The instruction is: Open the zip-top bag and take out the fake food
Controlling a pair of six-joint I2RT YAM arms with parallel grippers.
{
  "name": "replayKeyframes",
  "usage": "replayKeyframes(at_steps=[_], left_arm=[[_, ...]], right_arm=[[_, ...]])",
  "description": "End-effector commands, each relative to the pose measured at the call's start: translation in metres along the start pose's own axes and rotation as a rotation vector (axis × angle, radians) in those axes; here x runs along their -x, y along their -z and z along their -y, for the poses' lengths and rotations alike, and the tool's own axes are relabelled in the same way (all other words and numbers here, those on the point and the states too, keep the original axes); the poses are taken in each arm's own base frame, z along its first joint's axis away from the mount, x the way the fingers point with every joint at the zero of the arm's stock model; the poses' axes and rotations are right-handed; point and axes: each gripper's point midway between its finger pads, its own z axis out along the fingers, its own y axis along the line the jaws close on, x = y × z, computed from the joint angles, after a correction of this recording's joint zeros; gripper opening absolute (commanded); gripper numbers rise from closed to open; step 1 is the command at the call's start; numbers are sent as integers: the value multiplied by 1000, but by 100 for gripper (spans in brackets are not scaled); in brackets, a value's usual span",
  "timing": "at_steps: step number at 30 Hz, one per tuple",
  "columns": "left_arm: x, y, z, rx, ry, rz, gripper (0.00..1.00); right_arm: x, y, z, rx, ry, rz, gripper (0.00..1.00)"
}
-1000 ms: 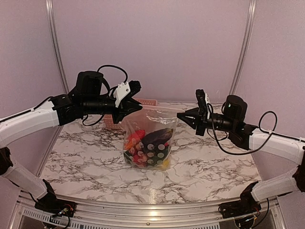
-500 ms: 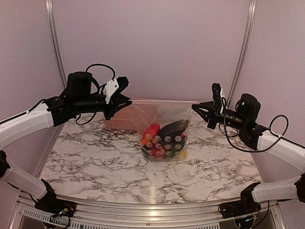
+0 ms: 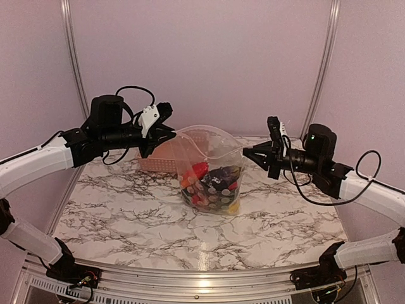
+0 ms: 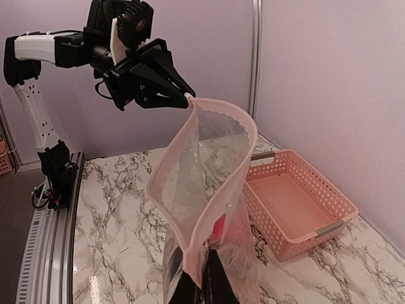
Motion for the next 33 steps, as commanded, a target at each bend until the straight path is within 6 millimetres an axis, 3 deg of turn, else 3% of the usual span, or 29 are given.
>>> replayKeyframes(at_steps=[1, 8, 11, 12, 15, 20, 26, 33], left_arm=[[16, 11, 23, -16, -106, 44, 1], [11, 22, 46, -16, -192, -1, 1], [16, 27, 51, -15, -207, 9, 1], [17, 28, 53, -16, -211, 11, 1], [17, 26, 61, -25, -228, -2, 1], [11, 22, 72, -35, -255, -40, 1], [15, 20, 76, -35, -259, -22, 1], [17, 19, 77, -37, -270, -18, 1]], right_arm=[[-6, -9, -19, 62, -14, -72, 11], [23, 6, -36, 81, -35, -97, 78], [49, 12, -38, 66, -22, -83, 96], [57, 14, -36, 52, -17, -76, 98], [74, 13, -25, -5, -4, -76, 98], [63, -10, -2, -56, -30, -226, 75], [44, -42, -20, -69, 45, -438, 67], [28, -61, -27, -126, 107, -575, 53]])
